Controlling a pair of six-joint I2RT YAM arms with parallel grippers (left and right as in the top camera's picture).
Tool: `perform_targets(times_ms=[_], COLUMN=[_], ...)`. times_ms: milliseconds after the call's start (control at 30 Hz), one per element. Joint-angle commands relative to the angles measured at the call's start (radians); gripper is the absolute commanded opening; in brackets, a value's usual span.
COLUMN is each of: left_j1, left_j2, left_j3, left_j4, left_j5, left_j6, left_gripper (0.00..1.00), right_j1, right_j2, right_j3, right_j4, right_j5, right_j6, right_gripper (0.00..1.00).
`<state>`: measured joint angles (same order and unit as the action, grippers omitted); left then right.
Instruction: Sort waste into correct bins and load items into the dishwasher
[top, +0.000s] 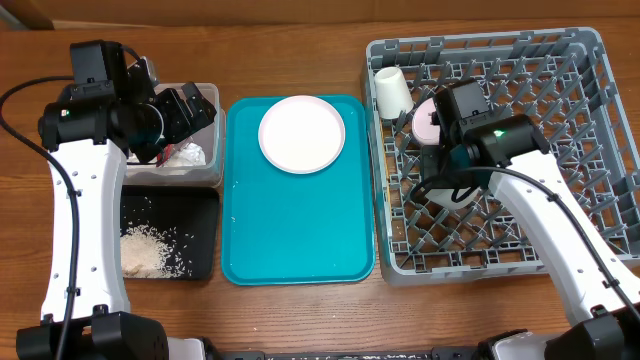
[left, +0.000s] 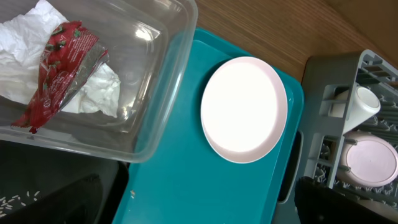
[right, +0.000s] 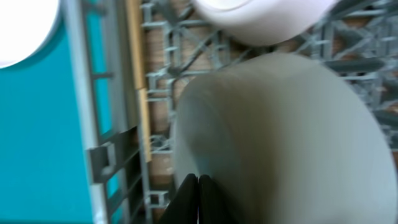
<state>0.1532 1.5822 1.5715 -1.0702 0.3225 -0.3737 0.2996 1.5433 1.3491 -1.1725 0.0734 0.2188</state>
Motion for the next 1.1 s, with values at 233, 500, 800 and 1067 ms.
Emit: perform_targets(times_ms=[233, 500, 800, 1067], left_j1=[0.003, 0.003, 0.003, 0.003], left_j2=[0.002, 0.002, 0.002, 0.002], left_j3=[0.010, 0.010, 0.010, 0.010], left_j4=[0.001, 0.001, 0.001, 0.001], left_j5=[0.007, 0.007, 0.007, 0.007], left_j6=[0.011, 0.011, 0.011, 0.011], left_gripper=[1.00, 1.00, 1.00, 1.00], right_j1=[-0.031, -0.031, -0.038, -0.110], right_j2=[-0.001, -0.001, -0.001, 0.013], right_j3=[0.001, 0.000, 0.000, -0.002], right_j4=[0.041, 0.037, 0.052, 0.061], right_j5=[0.098, 0.098, 0.298, 0.229], right_j6=[0.026, 0.026, 0.144, 0.179], right_gripper=[0.04, 0.04, 0.04, 0.04])
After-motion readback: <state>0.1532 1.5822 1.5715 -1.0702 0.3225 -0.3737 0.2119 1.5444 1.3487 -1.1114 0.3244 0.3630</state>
